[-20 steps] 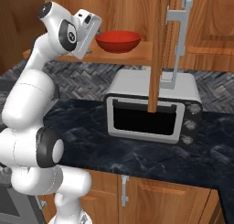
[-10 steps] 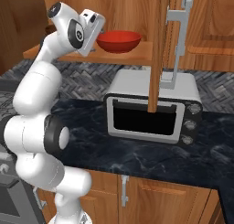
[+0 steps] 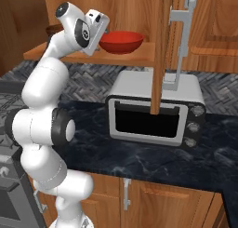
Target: Pick up the bowls from the cabinet and place each bowl in front of a stool on the dining counter.
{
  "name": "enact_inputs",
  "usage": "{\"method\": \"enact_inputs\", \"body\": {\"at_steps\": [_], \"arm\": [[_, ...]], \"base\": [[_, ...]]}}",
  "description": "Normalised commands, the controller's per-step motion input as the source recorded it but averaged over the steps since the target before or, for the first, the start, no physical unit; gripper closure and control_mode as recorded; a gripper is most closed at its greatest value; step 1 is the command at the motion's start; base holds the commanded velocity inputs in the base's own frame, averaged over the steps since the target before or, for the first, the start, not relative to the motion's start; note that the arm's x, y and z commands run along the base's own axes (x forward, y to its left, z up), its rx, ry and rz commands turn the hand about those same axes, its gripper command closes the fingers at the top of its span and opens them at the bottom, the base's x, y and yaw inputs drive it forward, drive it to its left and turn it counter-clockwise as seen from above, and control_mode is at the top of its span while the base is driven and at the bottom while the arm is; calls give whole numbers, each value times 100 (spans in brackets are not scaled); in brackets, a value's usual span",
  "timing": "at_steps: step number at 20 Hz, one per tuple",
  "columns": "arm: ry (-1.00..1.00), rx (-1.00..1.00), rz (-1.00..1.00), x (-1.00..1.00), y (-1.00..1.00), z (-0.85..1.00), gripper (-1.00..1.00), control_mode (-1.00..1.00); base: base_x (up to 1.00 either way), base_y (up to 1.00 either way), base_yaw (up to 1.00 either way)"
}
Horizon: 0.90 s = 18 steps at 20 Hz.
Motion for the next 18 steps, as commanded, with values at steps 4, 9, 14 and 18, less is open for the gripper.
{"method": "enact_inputs", "body": {"at_steps": [4, 9, 14, 18], "arm": [[0, 0, 0, 16, 0, -23, -100, -100], [0, 0, 0, 10, -7, -20, -100, -100], [0, 0, 2, 23, -11, -5, -100, -100], [0, 0, 3, 24, -5, 0, -100, -100]], "base": [[0, 0, 0], [0, 0, 0], [0, 0, 0], [0, 0, 0]]}}
